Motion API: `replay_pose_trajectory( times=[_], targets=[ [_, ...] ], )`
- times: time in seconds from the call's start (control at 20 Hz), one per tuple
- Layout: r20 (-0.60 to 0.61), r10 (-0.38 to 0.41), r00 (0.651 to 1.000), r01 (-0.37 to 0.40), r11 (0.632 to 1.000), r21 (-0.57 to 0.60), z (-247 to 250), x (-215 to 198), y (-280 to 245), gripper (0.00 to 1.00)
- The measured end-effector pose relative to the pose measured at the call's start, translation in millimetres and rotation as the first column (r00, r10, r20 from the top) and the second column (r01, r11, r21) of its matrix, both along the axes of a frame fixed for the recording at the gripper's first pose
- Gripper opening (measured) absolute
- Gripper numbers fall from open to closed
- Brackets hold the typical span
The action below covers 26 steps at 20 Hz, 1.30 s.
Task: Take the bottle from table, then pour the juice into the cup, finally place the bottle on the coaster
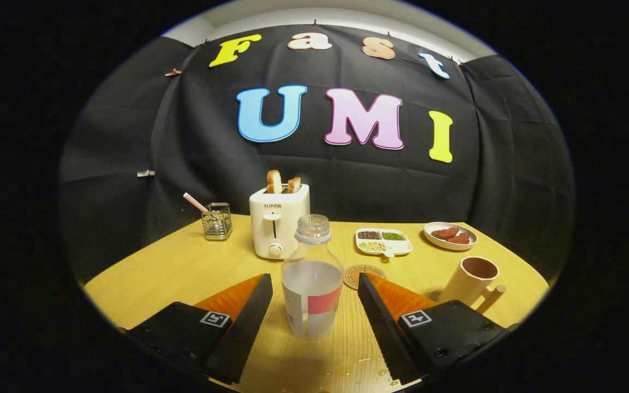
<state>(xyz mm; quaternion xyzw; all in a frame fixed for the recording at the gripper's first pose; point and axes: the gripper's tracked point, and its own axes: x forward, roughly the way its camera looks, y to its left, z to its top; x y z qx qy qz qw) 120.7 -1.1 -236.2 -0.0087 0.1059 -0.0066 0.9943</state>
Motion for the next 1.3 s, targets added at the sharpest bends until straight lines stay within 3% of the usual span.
replay_pose_trajectory(
  times=[0.55,0.65,0.8,1.3],
  targets=[
    [0.036,-0.075,0.997,0.077,0.994,-0.074,-20.5,41.5,-7.5,0.96],
    [0.036,-0.075,0.997,0.077,0.994,-0.074,-21.2,43.5,-7.6,0.94],
    [0.044,-0.076,0.996,0.079,0.993,-0.083,-20.2,44.1,-9.3,0.82],
    [-0.004,-0.058,0.998,0.058,0.998,0.005,-12.2,35.1,-15.7,0.73]
  ],
)
